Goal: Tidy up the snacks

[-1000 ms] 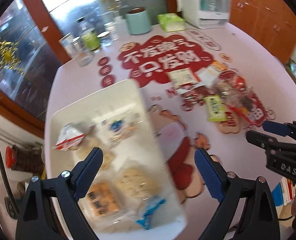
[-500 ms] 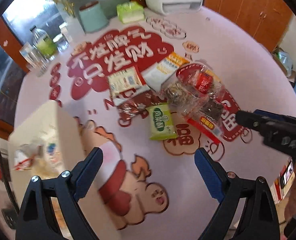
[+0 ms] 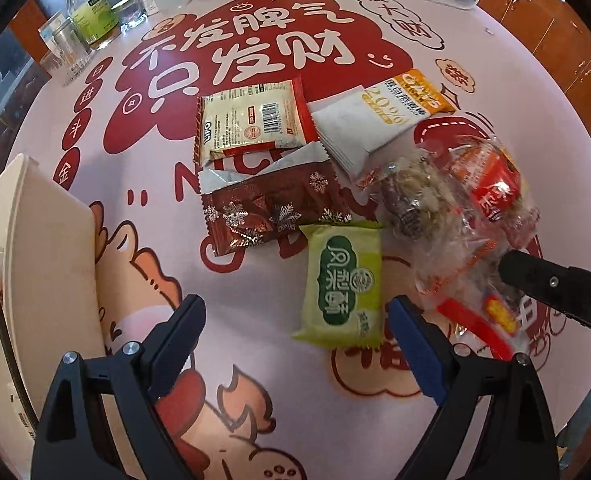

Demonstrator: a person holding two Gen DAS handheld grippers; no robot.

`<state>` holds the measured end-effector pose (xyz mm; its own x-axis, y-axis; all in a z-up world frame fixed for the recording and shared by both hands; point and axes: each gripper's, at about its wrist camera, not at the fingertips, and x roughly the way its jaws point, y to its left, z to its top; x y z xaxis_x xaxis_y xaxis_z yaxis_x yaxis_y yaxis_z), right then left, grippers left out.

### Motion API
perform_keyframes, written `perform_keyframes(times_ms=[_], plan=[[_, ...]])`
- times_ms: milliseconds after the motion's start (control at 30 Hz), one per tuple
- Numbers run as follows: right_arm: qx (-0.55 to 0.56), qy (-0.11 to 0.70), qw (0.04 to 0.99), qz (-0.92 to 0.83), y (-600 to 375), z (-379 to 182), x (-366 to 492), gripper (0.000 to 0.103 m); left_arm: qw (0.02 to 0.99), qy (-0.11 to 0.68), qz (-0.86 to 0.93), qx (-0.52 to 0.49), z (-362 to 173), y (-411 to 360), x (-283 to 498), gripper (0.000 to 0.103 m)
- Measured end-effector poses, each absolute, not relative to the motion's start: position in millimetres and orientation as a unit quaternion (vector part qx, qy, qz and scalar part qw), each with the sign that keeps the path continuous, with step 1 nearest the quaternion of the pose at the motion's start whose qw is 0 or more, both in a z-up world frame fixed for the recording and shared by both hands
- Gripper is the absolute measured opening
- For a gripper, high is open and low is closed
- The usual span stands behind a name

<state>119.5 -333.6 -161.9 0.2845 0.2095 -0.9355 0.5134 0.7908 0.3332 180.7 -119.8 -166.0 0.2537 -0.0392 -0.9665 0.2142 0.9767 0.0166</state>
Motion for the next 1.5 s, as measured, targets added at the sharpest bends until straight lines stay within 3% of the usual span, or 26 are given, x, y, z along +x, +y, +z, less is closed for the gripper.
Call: perform_keyframes(times_ms=[200, 633, 733, 800, 833, 1233, 1500], plan=[[0.302, 0.605, 0.729, -0.107, -326, -176, 132, 0.052, 0.787, 0.608, -0.081, 0.064, -171, -120, 184, 0.092], [0.183, 0.621, 0.753, -0.117, -298, -175, 146, 0.055, 0.785, 0.612, -0.080, 0.058, -185, -117, 194, 0.089], [0.175, 0.615, 0.760, -0.118, -298, -174, 145, 0.050, 0.790, 0.601, -0.099, 0.067, -182, -124, 189, 0.073], [0.178, 0.613, 0.762, -0.111, -299, -174, 142, 0.042, 0.795, 0.590, -0.116, 0.078, -178, -131, 184, 0.042], [0.180, 0.612, 0.762, -0.108, -299, -173, 140, 0.041, 0.796, 0.587, -0.122, 0.081, -176, -133, 182, 0.035], [0.183, 0.610, 0.765, -0.094, -293, -166, 100, 0.039, 0.791, 0.591, -0.147, 0.063, -162, -116, 143, 0.035], [0.168, 0.598, 0.781, -0.064, -265, -140, 71, 0.039, 0.798, 0.567, -0.192, 0.067, -115, -96, 97, 0.035]])
